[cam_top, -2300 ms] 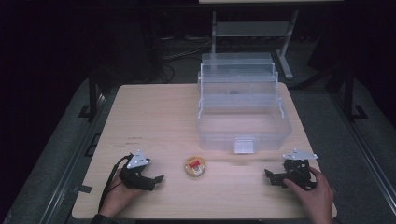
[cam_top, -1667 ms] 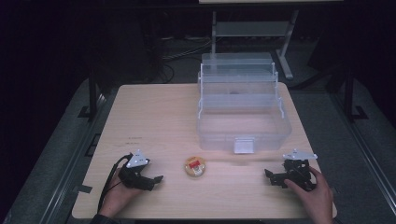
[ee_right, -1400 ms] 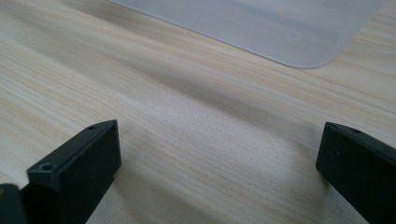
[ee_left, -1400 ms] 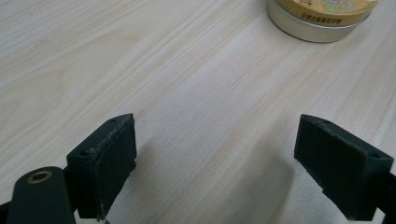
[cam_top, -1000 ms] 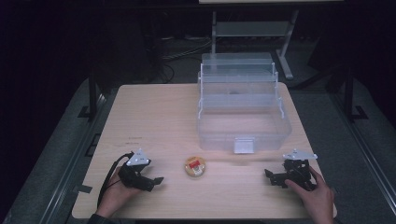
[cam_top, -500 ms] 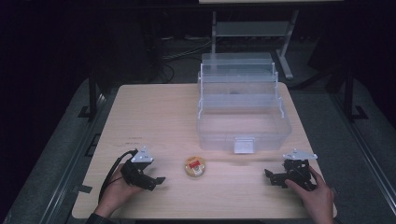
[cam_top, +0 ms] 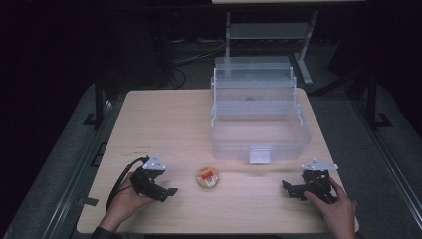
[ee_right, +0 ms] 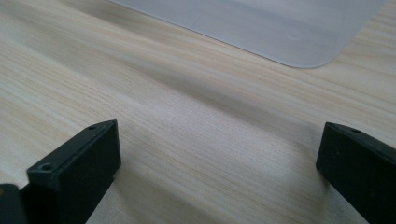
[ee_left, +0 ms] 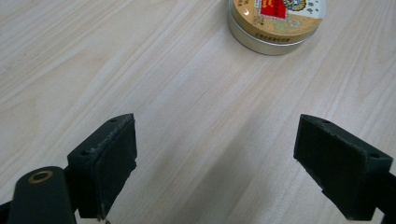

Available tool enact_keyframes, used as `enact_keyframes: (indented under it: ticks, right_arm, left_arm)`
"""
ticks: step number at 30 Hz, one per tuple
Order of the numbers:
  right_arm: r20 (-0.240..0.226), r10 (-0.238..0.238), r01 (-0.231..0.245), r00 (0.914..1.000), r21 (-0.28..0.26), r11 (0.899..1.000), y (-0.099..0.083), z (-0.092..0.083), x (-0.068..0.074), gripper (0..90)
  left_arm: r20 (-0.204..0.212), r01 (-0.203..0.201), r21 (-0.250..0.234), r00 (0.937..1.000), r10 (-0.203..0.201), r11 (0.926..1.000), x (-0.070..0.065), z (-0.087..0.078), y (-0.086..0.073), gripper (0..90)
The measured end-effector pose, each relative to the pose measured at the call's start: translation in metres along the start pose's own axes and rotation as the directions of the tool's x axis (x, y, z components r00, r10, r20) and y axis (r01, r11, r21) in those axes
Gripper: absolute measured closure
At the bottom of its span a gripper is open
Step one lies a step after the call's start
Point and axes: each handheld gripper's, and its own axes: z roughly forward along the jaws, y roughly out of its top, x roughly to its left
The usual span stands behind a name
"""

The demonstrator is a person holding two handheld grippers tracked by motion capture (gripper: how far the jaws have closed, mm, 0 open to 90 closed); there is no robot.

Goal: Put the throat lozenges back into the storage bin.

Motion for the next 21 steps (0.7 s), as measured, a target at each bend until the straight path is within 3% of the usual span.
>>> enact_keyframes:
  ticks: [21]
  right_arm:
    - [0.0, 0.0, 0.0, 1.0, 0.0, 1.0, 0.0, 0.0, 0.0, 0.0]
  left_arm:
    - [0.037, -0.027, 0.03, 0.999, 0.026, 0.9992, -0.007, 0.007, 0.021, 12.8]
